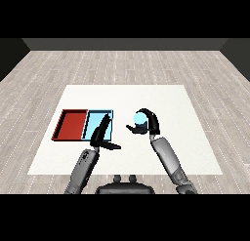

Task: Pick the blue can and put it in the blue box

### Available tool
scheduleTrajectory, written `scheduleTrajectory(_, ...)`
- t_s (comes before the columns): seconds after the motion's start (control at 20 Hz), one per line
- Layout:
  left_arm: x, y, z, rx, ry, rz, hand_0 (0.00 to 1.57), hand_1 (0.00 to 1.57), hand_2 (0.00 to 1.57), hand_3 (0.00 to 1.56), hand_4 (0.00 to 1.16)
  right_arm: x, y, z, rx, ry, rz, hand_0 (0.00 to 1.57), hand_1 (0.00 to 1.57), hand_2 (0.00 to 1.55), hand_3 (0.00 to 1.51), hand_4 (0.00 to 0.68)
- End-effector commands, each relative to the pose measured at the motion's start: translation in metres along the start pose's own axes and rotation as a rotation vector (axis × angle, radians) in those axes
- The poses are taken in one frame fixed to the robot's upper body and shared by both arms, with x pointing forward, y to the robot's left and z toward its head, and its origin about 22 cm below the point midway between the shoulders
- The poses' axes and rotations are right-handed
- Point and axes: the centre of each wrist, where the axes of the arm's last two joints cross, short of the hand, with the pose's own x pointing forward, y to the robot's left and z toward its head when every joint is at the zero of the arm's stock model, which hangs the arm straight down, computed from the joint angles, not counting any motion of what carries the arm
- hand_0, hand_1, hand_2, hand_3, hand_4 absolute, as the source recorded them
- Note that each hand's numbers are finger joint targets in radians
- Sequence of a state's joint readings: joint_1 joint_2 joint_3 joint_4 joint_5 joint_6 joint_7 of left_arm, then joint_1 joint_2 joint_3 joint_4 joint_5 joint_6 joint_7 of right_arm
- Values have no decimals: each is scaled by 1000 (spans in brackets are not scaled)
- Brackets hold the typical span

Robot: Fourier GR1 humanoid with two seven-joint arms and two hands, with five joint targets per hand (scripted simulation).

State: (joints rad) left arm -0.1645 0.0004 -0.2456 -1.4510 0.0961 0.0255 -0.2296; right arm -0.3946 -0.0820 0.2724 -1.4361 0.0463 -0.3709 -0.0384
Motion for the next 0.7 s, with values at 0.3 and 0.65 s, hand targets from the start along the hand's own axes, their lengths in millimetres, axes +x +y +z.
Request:
scheduleTrajectory(0.3, -14, -27, 11, -14, 61, 27, 0, 0, 0, 0, 0, 4, 14, 4, 29, -10, -3, 1492, 1492, 1471, 1405, 620)
scheduleTrajectory(0.65, -27, -12, -12, -27, 84, 33, 0, 0, 0, 0, 0, 3, 15, 1, 66, -53, -3, 1493, 1493, 1469, 1401, 610)
